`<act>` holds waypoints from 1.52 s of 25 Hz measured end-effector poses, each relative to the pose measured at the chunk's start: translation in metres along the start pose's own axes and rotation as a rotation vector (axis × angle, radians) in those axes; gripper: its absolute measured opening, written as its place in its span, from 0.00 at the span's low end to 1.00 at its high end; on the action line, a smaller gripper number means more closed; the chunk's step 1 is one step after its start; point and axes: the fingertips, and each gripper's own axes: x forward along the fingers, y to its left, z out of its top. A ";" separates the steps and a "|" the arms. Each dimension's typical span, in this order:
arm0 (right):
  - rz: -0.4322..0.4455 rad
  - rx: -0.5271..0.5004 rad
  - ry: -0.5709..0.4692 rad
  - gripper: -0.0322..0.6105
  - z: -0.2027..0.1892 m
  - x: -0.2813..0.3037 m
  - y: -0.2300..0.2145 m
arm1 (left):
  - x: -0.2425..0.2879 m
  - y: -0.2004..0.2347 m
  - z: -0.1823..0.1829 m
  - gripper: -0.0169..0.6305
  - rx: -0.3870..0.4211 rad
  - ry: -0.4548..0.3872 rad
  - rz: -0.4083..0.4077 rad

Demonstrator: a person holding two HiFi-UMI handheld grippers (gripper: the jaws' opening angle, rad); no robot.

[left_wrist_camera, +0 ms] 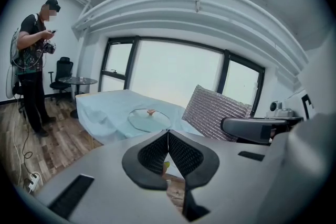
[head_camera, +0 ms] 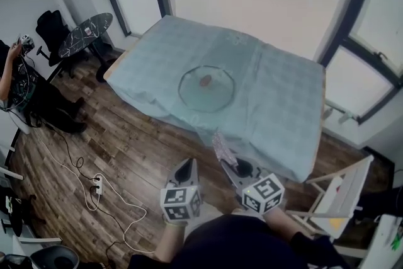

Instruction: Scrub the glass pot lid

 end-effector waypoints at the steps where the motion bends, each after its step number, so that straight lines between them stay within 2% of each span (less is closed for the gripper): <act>1: -0.002 0.002 -0.001 0.18 0.001 0.006 0.000 | 0.004 0.005 0.002 0.03 -0.003 0.001 -0.006; 5: -0.014 -0.003 -0.029 0.18 0.010 0.032 0.000 | 0.018 0.023 0.014 0.03 0.007 0.011 -0.039; 11: -0.060 0.041 -0.023 0.18 0.014 0.069 -0.003 | 0.037 0.055 0.025 0.03 0.019 0.029 -0.074; 24: -0.117 0.067 -0.037 0.18 0.019 0.145 0.009 | 0.059 0.122 0.046 0.03 0.076 0.056 -0.134; 38: -0.149 0.061 -0.024 0.18 0.016 0.170 0.030 | 0.057 0.156 0.049 0.03 0.068 0.057 -0.160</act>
